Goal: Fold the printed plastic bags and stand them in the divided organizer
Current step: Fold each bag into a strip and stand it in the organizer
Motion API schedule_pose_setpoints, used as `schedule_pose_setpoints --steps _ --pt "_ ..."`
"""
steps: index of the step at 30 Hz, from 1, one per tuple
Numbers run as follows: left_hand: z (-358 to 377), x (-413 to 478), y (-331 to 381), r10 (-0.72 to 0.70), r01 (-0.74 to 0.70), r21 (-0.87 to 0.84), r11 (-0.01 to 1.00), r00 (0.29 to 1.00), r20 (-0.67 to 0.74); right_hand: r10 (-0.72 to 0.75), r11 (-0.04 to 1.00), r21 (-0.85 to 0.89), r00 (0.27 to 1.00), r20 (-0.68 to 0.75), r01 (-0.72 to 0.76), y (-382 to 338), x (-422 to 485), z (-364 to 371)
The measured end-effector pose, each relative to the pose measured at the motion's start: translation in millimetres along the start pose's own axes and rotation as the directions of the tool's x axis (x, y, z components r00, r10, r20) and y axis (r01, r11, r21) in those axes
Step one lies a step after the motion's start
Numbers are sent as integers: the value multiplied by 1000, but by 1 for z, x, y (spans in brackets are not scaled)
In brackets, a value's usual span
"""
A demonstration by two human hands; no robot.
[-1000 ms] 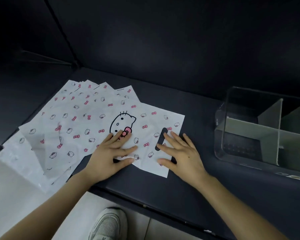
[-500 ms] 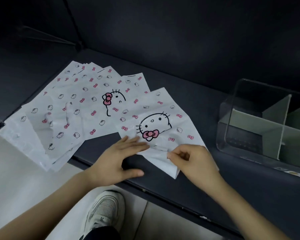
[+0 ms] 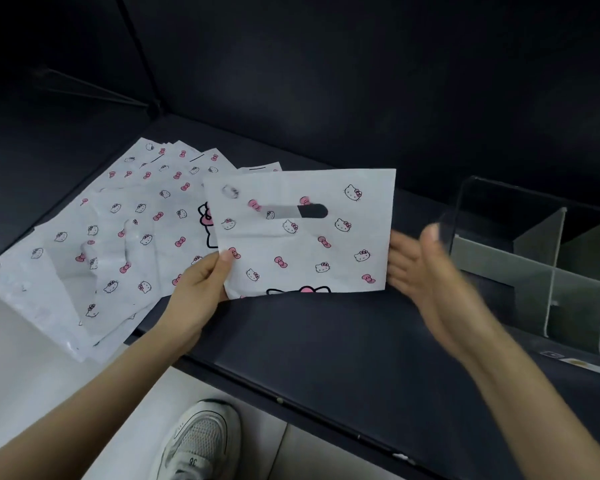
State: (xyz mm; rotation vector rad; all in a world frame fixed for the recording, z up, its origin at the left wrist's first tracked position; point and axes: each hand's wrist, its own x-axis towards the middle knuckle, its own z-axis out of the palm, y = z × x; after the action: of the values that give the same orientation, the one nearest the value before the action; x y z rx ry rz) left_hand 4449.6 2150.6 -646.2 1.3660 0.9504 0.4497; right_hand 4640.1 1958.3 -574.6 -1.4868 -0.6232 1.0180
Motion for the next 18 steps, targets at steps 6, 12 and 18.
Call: schedule_pose_setpoints --steps 6,12,18 --pt "3 -3 -6 111 -90 357 930 993 -38 57 914 -351 921 -386 -204 65 14 13" --pt "-7 -14 -18 230 -131 553 823 966 -114 -37 713 -643 900 -435 -281 78 14 18" --pt "-14 -17 -24 369 -263 676 688 929 -14 -21 620 -693 875 -483 -368 77 22 20"
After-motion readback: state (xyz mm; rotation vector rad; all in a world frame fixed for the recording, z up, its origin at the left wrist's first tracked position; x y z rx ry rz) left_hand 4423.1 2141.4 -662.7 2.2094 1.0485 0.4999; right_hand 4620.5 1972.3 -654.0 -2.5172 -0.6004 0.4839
